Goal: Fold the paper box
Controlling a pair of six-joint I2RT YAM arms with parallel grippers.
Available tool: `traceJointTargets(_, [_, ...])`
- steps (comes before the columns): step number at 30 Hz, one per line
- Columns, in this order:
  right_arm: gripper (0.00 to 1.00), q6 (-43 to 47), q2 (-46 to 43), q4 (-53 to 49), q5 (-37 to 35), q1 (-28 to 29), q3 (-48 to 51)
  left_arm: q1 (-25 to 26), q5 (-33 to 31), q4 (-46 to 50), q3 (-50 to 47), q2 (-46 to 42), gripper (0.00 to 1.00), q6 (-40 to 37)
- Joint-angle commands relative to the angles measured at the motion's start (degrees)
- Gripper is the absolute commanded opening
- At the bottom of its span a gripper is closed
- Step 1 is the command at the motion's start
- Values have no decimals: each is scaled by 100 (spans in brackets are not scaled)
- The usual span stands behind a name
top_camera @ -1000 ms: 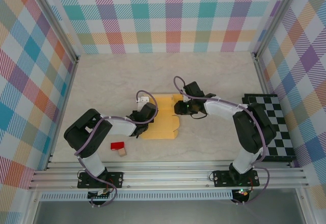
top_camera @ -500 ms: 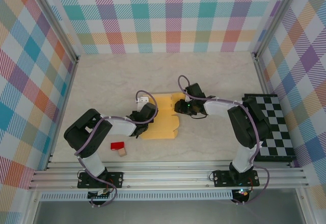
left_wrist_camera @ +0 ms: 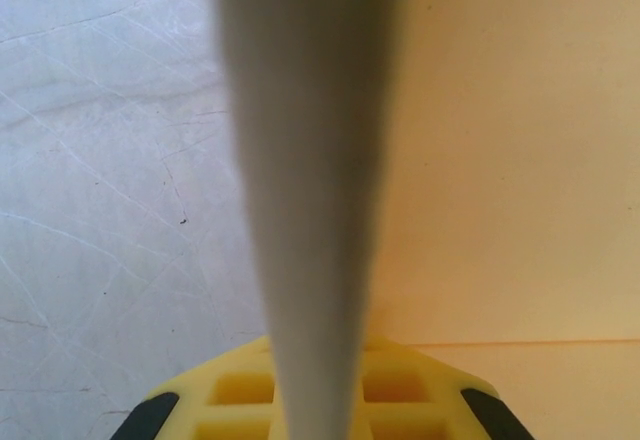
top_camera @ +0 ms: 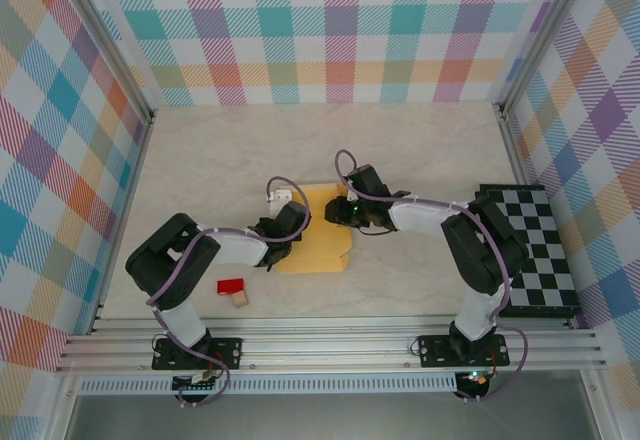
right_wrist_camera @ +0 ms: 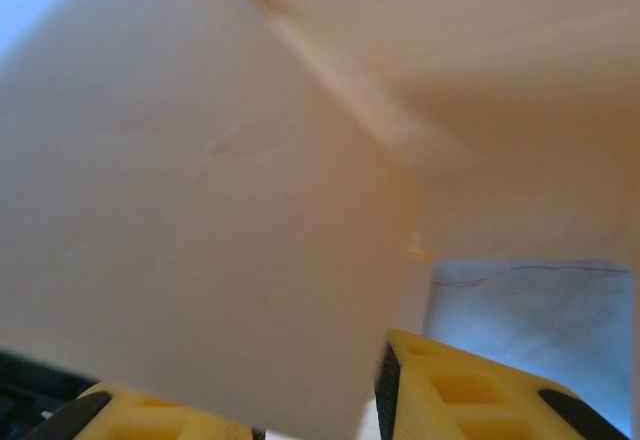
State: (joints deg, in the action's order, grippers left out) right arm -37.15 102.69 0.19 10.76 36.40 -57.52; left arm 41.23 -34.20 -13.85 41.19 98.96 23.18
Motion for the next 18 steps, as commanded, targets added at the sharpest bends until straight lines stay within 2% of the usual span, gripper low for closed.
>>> traceJointTargets(1, [34, -152, 161, 97, 102, 184, -166, 60, -69, 14, 131, 70, 12, 64])
traceJointTargets(9, [34, -415, 512, 300, -32, 409, -60, 66, -43, 14, 115, 32, 12, 117])
traceJointTargets(18, [34, -644, 614, -393, -748, 413, 87, 69, -46, 31, 84, 1, 12, 152])
